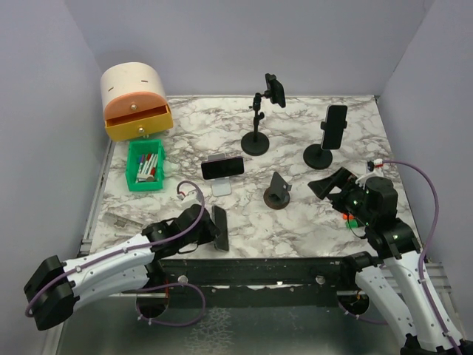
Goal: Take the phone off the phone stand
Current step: Place the phone at the center of the board.
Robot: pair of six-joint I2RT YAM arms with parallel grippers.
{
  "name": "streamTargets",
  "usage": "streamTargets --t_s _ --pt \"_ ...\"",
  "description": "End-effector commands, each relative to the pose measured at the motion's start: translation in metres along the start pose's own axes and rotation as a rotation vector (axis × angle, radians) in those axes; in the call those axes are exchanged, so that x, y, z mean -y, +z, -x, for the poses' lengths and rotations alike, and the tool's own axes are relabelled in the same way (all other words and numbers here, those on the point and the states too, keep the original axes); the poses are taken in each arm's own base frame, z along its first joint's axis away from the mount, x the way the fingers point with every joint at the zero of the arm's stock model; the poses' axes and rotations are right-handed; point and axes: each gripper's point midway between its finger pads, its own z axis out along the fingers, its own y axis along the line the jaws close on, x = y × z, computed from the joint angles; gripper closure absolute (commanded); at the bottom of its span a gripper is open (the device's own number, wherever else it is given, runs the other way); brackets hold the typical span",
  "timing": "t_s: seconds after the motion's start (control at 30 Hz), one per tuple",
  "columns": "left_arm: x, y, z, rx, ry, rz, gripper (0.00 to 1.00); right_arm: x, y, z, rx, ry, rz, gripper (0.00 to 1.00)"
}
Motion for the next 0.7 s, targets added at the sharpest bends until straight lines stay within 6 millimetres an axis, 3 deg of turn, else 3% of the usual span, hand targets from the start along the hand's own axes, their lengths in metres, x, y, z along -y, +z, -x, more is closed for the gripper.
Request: streamTargets --t_s 0.0,0.23,0.47,0.67 --pt "0.022 0.005 -0.003 -0.053 -0.001 -0.083 1.00 0.000 0.002 -0.006 -0.021 -0.021 0.013 0.01" --pt "0.024 0.010 0.000 -0.054 0.020 -0.077 1.00 0.004 0.003 -0.009 -0.029 -0.024 0.005 0.01" --pt "0.007 0.017 -0.005 -0.052 0.016 -0.033 0.79 0.011 0.007 -0.013 -0.031 -0.025 -0.010 0.01" --pt "-0.006 0.023 -0.013 -0.073 0.005 0.003 0.77 0.011 0.009 -0.016 -0.044 -0.019 -0.006 0.02"
